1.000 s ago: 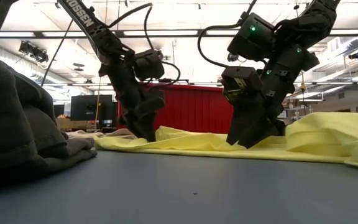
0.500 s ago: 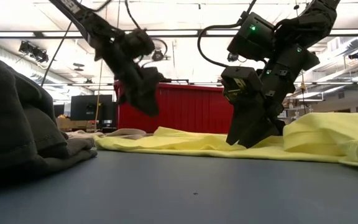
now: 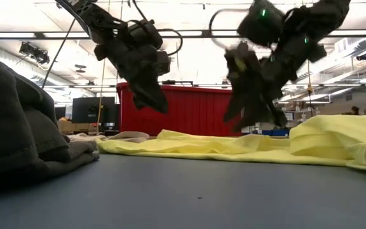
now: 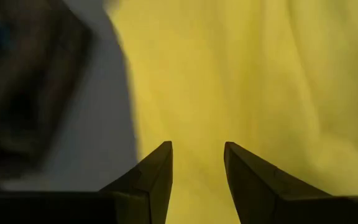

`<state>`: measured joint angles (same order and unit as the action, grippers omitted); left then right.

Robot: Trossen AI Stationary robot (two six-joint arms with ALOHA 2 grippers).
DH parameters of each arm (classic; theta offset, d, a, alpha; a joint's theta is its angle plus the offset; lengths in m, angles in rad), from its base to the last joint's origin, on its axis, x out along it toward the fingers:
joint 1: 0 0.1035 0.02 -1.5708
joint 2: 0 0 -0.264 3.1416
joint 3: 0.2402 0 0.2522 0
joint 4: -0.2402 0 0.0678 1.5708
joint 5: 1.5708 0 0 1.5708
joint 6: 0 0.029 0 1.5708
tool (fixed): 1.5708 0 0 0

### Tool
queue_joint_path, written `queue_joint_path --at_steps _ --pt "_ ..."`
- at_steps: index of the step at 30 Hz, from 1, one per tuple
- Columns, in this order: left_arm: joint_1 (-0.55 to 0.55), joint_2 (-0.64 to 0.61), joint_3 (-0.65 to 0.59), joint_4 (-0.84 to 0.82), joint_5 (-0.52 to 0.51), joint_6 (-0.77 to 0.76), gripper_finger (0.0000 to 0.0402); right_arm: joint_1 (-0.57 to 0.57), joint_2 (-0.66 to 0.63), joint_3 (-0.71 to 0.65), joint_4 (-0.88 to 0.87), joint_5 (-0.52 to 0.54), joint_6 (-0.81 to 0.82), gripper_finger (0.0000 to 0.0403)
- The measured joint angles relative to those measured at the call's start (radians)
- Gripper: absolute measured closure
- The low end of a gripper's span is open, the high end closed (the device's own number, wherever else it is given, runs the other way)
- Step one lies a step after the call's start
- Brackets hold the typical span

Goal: Fold laundry
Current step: Fold the yellow shirt

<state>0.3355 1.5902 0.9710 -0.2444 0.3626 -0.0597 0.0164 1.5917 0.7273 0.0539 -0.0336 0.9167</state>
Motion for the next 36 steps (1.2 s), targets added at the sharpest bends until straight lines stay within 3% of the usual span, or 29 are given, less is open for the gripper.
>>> queue_joint_path --at_steps 2,6,14,21,24,29,36 --pt "-0.023 0.009 0.001 -0.048 0.036 0.046 0.0249 -0.013 -0.049 0.002 -0.01 0.037 0.0 0.025" --pt "-0.048 0.051 -0.001 -0.131 -0.012 0.11 0.0249 -0.032 -0.09 0.002 -0.017 0.071 -0.034 0.0251" --pt "-0.045 0.169 0.0 -0.148 -0.137 0.098 0.0249 0.004 0.061 0.002 -0.007 -0.036 -0.052 0.026" --pt "-0.046 0.163 0.006 -0.238 -0.101 0.022 0.0249 0.062 0.126 0.007 0.03 -0.167 -0.024 0.0266" --pt "-0.054 0.144 -0.001 -0.279 -0.006 -0.04 0.0249 0.079 0.087 0.002 0.023 -0.205 -0.021 0.0266" --pt "-0.056 0.058 -0.001 -0.282 0.002 -0.113 0.0249 0.078 -0.037 0.004 -0.009 -0.169 -0.023 0.0266" --pt "-0.019 -0.023 0.0 -0.239 -0.039 -0.14 0.0249 0.043 -0.163 0.004 -0.348 -0.039 -0.005 0.0266"
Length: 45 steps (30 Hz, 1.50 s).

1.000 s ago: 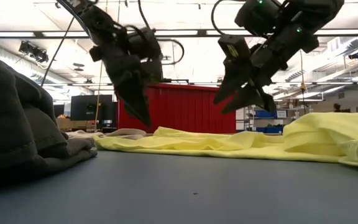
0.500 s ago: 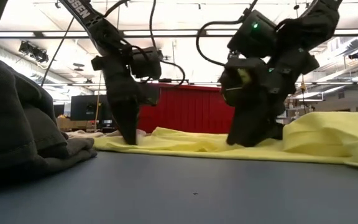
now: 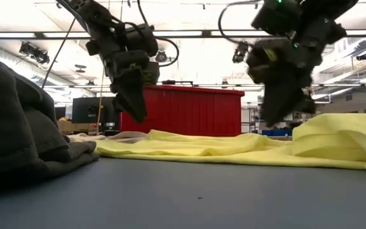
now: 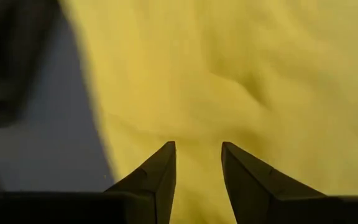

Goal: Fold laundry
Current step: Fold the yellow shirt

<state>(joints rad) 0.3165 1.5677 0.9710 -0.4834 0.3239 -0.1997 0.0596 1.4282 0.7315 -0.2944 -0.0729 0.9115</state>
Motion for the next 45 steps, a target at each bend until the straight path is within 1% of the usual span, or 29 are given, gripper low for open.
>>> queue_joint_path --at_steps 3,5,10,12,14,17,18,20,21,22,25,27,30,33,35,37,41,45 --pt "0.011 0.003 0.0 0.003 -0.002 0.001 0.0249 -0.009 -0.008 0.0 -0.129 -0.018 0.031 0.0266" --pt "0.012 0.015 0.0 0.008 -0.001 0.008 0.0249 -0.009 -0.005 -0.009 -0.165 -0.032 0.031 0.0266" --pt "0.012 0.045 0.0 0.025 -0.001 0.035 0.0249 -0.034 0.025 -0.087 -0.166 -0.028 0.027 0.0266" --pt "0.012 0.059 0.0 0.028 -0.001 0.036 0.0249 -0.06 0.034 -0.123 -0.145 -0.04 0.0 0.0267" --pt "0.012 0.072 0.0 0.046 0.0 0.037 0.0249 -0.096 0.03 -0.15 -0.122 -0.059 -0.062 0.0267" --pt "0.012 0.096 0.0 0.073 0.003 0.064 0.0249 -0.181 0.014 -0.171 -0.108 -0.085 -0.23 0.0267" --pt "0.015 0.105 0.0 0.075 0.002 0.075 0.0249 -0.222 0.009 -0.171 -0.107 -0.066 -0.291 0.0267" --pt "0.021 0.123 0.0 0.086 0.002 0.088 0.0249 -0.309 0.001 -0.151 -0.117 0.031 -0.389 0.0268" --pt "0.025 0.129 0.0 0.089 0.002 0.089 0.0249 -0.349 -0.002 -0.134 -0.122 0.052 -0.425 0.0269" --pt "0.03 0.133 0.0 0.089 0.002 0.088 0.0249 -0.39 -0.005 -0.118 -0.138 0.05 -0.442 0.027" --pt "0.043 0.135 0.0 0.094 0.002 0.076 0.0249 -0.488 -0.024 -0.054 -0.176 -0.033 -0.438 0.0273" --pt "0.05 0.135 0.0 0.1 0.002 0.063 0.0249 -0.513 -0.05 -0.016 -0.211 -0.104 -0.413 0.0275" --pt "0.051 0.135 0.0 0.1 0.002 0.056 0.0249 -0.493 -0.09 -0.002 -0.288 -0.169 -0.365 0.0277" --pt "0.036 0.135 0.0 0.1 0.003 0.056 0.0249 -0.433 -0.142 0.003 -0.378 -0.222 -0.289 0.0281" --pt "0.016 0.135 0.0 0.106 0.011 0.055 0.0249 -0.369 -0.164 0.002 -0.458 -0.226 -0.246 0.0282" --pt "-0.012 0.135 0.0 0.115 0.011 0.053 0.0249 -0.299 -0.182 -0.009 -0.494 -0.2 -0.21 0.0284" --pt "-0.072 0.153 0.001 0.17 0.011 0.036 0.0249 -0.193 -0.185 -0.111 -0.432 -0.148 -0.132 0.0289" --pt "-0.128 0.199 0.001 0.184 0.006 -0.021 0.0249 -0.113 -0.185 -0.232 -0.327 -0.158 -0.008 0.0298"
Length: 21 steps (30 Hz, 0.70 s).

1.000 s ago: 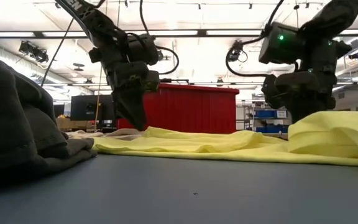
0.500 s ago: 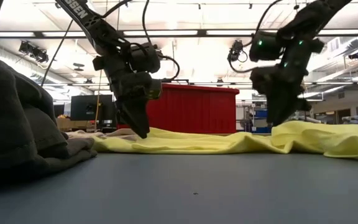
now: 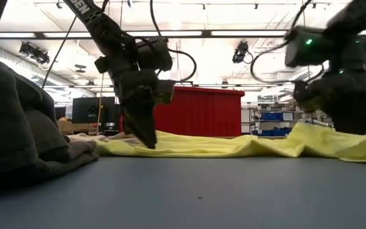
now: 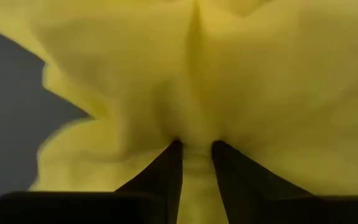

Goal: Fold laundry
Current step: Fold the yellow shirt

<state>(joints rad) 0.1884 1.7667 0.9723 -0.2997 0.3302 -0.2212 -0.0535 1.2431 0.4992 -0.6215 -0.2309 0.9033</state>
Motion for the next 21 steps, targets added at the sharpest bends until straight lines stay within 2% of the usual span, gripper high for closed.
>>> queue_joint_path --at_steps 5,10,12,15,18,21 --pt "-0.069 0.019 0.003 -0.028 0.023 -0.101 0.0249 0.128 -0.058 -0.043 0.015 -0.086 0.092 0.031" --pt "-0.107 -0.048 -0.004 -0.061 0.053 -0.178 0.0249 0.161 -0.152 0.034 -0.116 -0.041 0.092 0.0314" --pt "-0.086 -0.096 -0.001 -0.071 0.024 -0.179 0.0249 0.143 -0.182 0.071 -0.156 -0.002 0.066 0.0314" --pt "-0.029 -0.157 -0.001 -0.096 -0.027 -0.179 0.0249 0.092 -0.212 0.119 -0.112 0.068 0.013 0.0314" --pt "0.049 -0.209 -0.001 -0.105 -0.072 -0.138 0.0249 0.008 -0.202 0.123 -0.004 0.126 -0.049 0.0313" --pt "0.154 -0.219 -0.001 -0.103 -0.103 -0.09 0.0249 -0.101 -0.156 0.115 0.14 0.124 -0.074 0.0306"
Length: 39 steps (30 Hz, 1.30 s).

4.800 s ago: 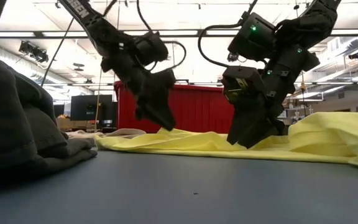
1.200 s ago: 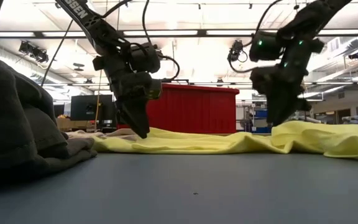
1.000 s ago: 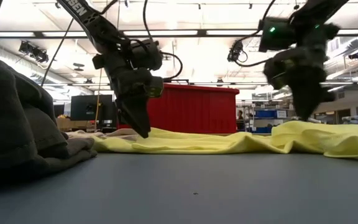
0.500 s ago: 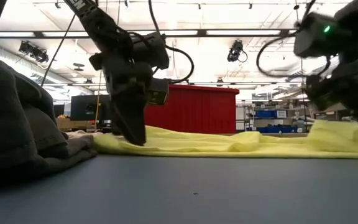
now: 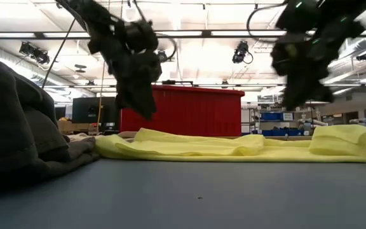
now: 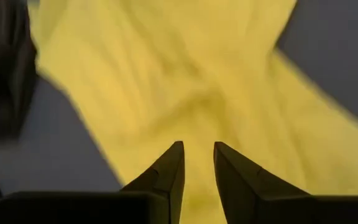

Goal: Fold laundry
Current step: Fold the yellow shirt

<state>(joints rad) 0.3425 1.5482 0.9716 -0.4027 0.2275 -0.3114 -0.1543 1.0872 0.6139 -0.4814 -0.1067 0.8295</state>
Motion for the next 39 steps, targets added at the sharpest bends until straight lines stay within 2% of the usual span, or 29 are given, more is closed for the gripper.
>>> queue_joint_path --at_steps 2,6,9,12,14,16,25,28,30,32,34,37,39 --pt "0.077 0.009 0.0 0.014 0.013 0.013 0.0249 -0.07 0.041 -0.002 0.08 -0.003 -0.016 0.0297" --pt "0.226 0.065 -0.001 0.044 0.117 -0.009 0.0246 -0.216 0.132 -0.001 0.231 -0.015 -0.026 0.0271" --pt "0.302 0.101 -0.001 0.098 0.152 0.007 0.0236 -0.323 0.223 0.003 0.347 -0.12 -0.041 0.0244" --pt "0.346 0.144 -0.001 0.195 0.223 0.014 0.0219 -0.4 0.336 0.034 0.393 -0.218 -0.074 0.0215" --pt "0.357 0.171 -0.001 0.274 0.289 0.01 0.0208 -0.437 0.41 0.077 0.393 -0.24 -0.091 0.0199" --pt "0.355 0.197 0.001 0.322 0.311 0.009 0.0199 -0.462 0.481 0.131 0.387 -0.244 -0.103 0.0191" --pt "0.354 0.258 0.0 0.333 0.309 0.045 0.0187 -0.503 0.754 0.442 0.127 -0.17 -0.178 0.0193" --pt "0.354 0.258 0.0 0.341 0.31 0.07 0.0186 -0.505 0.819 0.512 0.058 -0.215 -0.207 0.0195" --pt "0.353 0.258 0.0 0.345 0.31 0.076 0.0186 -0.502 0.848 0.537 0.039 -0.246 -0.229 0.0205" --pt "0.353 0.258 0.0 0.352 0.309 0.077 0.0186 -0.49 0.864 0.558 0.026 -0.247 -0.253 0.0232" --pt "0.353 0.258 0.0 0.357 0.309 0.077 0.0186 -0.479 0.871 0.574 0.029 -0.257 -0.277 0.0277" --pt "0.353 0.258 0.0 0.364 0.309 0.075 0.0186 -0.462 0.877 0.585 0.04 -0.313 -0.323 0.0367" --pt "0.353 0.258 0.0 0.373 0.309 0.067 0.0186 -0.455 0.878 0.591 0.042 -0.349 -0.358 0.0388"
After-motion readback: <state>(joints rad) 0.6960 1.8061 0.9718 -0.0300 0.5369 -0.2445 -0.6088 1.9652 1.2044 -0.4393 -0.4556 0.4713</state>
